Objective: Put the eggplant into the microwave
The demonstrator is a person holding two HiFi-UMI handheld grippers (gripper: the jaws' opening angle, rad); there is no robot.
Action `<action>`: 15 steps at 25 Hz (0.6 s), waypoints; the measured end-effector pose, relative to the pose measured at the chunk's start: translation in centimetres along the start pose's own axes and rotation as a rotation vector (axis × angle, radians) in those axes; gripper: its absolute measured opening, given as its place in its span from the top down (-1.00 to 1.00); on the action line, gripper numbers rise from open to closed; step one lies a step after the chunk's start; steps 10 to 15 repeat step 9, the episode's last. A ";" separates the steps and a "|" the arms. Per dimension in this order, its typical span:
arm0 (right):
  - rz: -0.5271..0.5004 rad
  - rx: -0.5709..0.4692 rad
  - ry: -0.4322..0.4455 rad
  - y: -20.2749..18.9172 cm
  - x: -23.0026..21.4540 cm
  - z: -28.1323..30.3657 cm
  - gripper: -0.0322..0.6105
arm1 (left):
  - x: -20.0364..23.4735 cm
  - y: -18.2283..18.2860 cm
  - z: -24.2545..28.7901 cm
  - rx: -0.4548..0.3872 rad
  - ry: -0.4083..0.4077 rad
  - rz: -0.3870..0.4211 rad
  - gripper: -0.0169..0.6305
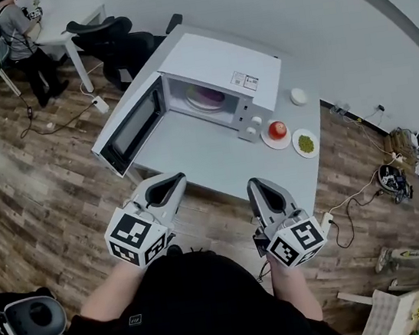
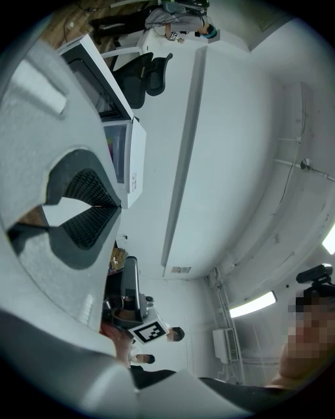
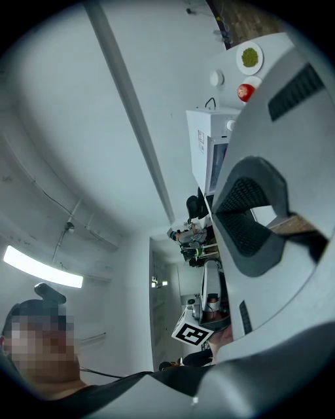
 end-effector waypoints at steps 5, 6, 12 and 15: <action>-0.005 -0.006 -0.005 0.0 0.1 0.0 0.86 | 0.1 0.1 -0.1 0.002 0.003 0.011 0.92; -0.007 -0.009 -0.002 0.0 0.2 0.1 0.86 | 0.1 0.1 -0.2 0.001 0.003 0.011 0.92; -0.007 -0.009 -0.003 -0.3 0.4 0.2 0.86 | 0.2 0.0 -0.3 0.001 0.001 0.012 0.92; -0.007 -0.009 -0.003 -0.3 0.4 0.2 0.86 | 0.2 0.0 -0.3 0.001 0.001 0.012 0.92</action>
Point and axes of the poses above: the fingertips, and each gripper's own axes: z forward along the fingers, x to its left, y out of its top, the point moved 3 cm from there along -z, backward along the fingers, and after that the axes turned 13 degrees about -y, right-handed, at the moved point
